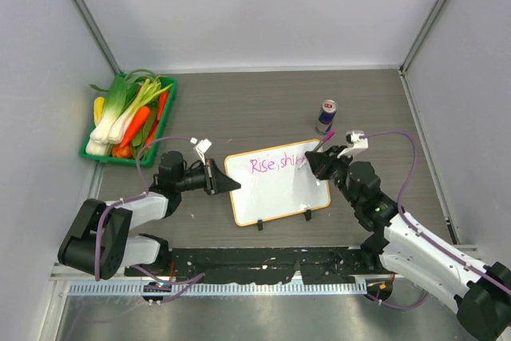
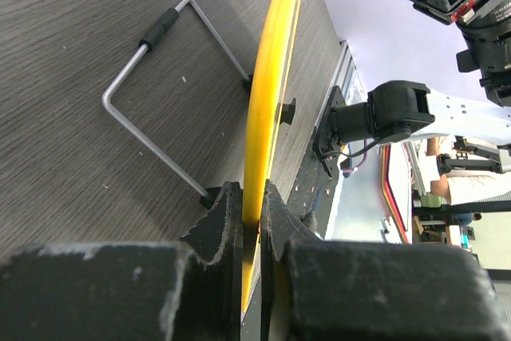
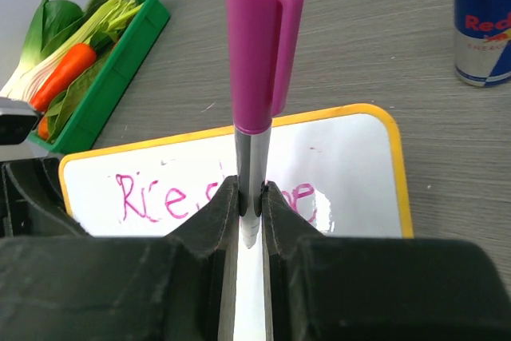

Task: Write a sentence on the whiteboard

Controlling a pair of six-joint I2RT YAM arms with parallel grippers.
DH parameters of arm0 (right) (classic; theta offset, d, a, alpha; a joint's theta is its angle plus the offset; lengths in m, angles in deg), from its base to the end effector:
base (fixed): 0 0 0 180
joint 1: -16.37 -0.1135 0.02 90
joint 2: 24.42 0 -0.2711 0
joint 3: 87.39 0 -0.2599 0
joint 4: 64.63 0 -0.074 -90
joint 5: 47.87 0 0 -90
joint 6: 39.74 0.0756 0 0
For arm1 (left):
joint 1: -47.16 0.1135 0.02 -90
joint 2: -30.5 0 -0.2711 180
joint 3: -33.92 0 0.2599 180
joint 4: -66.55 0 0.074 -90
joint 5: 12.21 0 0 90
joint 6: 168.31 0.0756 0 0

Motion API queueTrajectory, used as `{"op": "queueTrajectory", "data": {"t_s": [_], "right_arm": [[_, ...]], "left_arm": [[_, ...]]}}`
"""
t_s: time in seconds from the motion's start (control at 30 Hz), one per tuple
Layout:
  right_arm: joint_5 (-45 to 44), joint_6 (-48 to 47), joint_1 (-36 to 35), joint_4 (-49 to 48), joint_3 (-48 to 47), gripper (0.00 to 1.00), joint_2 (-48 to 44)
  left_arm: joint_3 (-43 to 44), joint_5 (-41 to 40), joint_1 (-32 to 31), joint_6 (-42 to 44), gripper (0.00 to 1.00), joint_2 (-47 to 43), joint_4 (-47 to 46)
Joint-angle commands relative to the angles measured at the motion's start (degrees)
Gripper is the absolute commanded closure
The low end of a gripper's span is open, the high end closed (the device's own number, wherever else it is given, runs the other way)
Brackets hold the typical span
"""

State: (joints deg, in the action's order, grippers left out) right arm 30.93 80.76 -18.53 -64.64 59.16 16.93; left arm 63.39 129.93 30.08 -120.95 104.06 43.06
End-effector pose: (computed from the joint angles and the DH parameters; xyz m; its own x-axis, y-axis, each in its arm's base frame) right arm 0.1894 0.1142 0.2365 -0.3018 0.3965 -0.8670 -0.2905 0.8279 0.4798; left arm 0.2144 -0.1283 0.1503 -0.8480 -0.1744 -0.5004 0.4245 0.3419 -0.8384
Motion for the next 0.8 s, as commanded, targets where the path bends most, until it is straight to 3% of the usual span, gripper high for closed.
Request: {"op": "queueTrajectory", "data": {"t_s": [0.0,0.4,0.77], "right_arm": [[0.2,-3.2,-2.5,-3.9,-1.3,0.99,-0.6],[-8.0,-5.2,-9.2,-9.8,1.3,0.99,1.0],[-9.9,-4.7,-11.4,-16.6,2.1,0.99,6.0]], "left_arm": [[0.2,-5.7,0.2,3.7,1.0,1.4,3.4],[0.3,-5.6,0.2,3.8,1.0,1.5,3.4],[0.5,-5.3,0.2,3.7,1.0,2.0,3.3]]}}
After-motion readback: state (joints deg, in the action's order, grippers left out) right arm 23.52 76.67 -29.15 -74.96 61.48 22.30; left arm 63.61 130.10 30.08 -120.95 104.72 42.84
